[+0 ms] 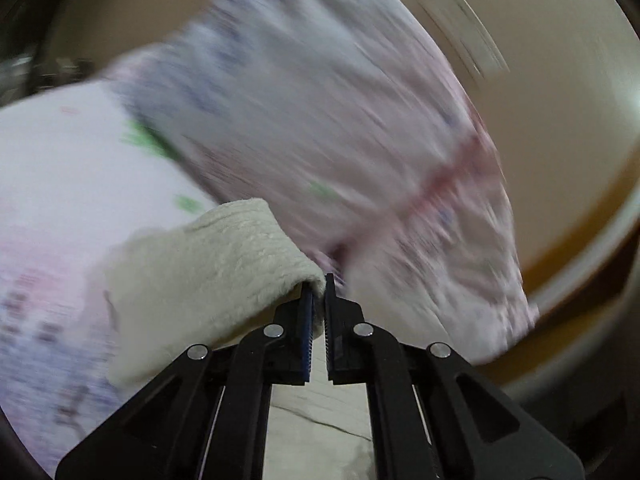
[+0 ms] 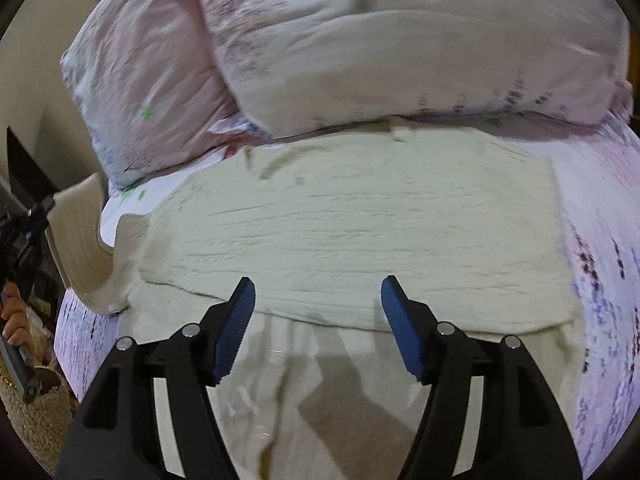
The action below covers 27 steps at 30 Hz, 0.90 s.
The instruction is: Fold small clothes
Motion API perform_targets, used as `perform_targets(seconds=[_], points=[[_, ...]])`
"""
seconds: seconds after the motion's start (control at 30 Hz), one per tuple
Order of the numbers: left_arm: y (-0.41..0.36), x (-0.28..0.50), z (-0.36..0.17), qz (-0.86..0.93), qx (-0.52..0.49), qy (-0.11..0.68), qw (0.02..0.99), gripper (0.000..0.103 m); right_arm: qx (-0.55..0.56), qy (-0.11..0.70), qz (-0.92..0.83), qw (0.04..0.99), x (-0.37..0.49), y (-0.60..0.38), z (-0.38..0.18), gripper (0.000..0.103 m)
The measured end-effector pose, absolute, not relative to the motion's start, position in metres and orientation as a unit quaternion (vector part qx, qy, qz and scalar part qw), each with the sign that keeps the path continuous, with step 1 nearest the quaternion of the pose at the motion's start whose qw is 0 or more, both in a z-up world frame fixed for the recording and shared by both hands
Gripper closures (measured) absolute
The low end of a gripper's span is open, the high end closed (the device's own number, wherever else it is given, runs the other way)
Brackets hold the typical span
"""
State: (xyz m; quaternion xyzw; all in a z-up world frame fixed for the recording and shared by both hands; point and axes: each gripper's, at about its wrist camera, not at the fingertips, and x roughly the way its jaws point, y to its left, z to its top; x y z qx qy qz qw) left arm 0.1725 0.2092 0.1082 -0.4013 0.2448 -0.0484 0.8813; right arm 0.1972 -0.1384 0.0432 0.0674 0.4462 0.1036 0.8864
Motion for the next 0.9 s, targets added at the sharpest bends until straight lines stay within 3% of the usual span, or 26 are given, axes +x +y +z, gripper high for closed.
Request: perform_targets(seconds=[0.2,0.4,0.47,0.53,0.57,0.6,0.73,0.9], points=[[0.087,0.223,0.093,-0.157,-0.344,0.301,0.876,0.099,0.091,0.436,0.071,0.892,0.194,-0.176,0.042,0.038],[-0.016,0.246,0.044,-0.256,-0.259,0.419,0.832,0.098,0.102,0.438,0.02,0.893,0.199,-0.209,0.034,0.038],[-0.017,0.243,0.041,-0.258,-0.248,0.429,0.829,0.095,0.107,0.44,0.013,0.892,0.199,-0.217,0.033,0.038],[-0.004,0.233,0.045,-0.271,-0.256,0.424,0.825,0.08,0.108,0.436,0.013,0.893,0.199,-0.219,0.035,0.038],[0.005,0.228,0.048,-0.272,-0.263,0.417,0.826,0.06,0.104,0.432,0.017,0.896,0.199,-0.218,0.039,0.038],[0.019,0.221,0.052,-0.266,-0.271,0.406,0.831,0.05,0.101,0.429,0.024,0.897,0.197,-0.217,0.042,0.038],[0.083,0.199,0.058,-0.202,-0.285,0.376,0.858,0.05,0.049,0.404,0.096,0.908,0.189,-0.18,0.059,0.038],[0.132,0.199,0.039,-0.121,-0.294,0.4,0.86,0.05,-0.1,0.364,0.206,0.903,0.177,-0.093,0.063,0.04]])
